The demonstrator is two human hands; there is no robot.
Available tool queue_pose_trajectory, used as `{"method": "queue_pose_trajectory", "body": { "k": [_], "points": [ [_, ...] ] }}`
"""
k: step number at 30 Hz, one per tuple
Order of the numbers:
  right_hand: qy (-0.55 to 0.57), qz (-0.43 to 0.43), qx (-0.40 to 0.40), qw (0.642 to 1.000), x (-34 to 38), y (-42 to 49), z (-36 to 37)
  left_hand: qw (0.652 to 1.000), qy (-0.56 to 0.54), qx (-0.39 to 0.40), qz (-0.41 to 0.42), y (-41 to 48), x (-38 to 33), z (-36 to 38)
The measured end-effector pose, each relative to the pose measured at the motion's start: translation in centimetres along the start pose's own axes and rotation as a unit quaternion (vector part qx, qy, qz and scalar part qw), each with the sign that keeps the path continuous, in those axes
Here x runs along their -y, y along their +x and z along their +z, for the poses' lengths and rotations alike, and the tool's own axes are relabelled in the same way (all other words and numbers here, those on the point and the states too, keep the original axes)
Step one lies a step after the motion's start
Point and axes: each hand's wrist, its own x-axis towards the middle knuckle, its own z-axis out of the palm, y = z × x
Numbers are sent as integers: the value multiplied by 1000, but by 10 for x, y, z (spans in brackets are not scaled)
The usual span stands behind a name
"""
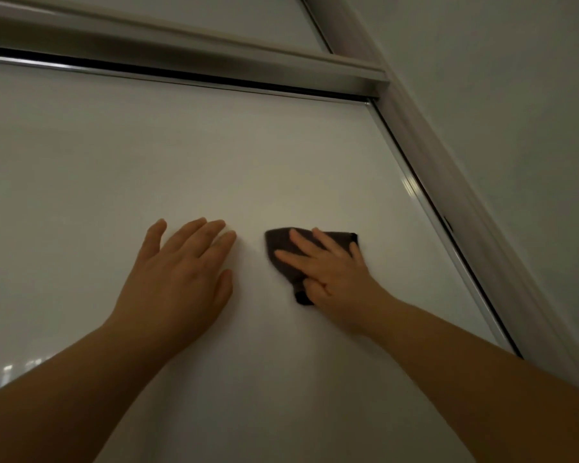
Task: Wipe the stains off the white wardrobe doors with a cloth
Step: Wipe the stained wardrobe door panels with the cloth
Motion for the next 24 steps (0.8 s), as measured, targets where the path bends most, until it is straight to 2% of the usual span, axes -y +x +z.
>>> {"method": "queue_pose_trajectory", "body": {
  "k": [4, 10, 15, 24],
  "points": [
    [-15, 86, 2, 996, -33, 30, -18, 1000, -6, 5, 7, -13, 6, -7],
    [-25, 106, 0, 994, -45, 75, -35, 1000, -7, 15, 12, -23, 16, -6],
    [-7, 138, -25, 990, -46, 59, -29, 1000, -19, 10, 6, -11, 8, 0],
    [20, 121, -29, 992, -40, -7, -9, 998, -48, 10, 33, 6, -37, 8]
  ]
}}
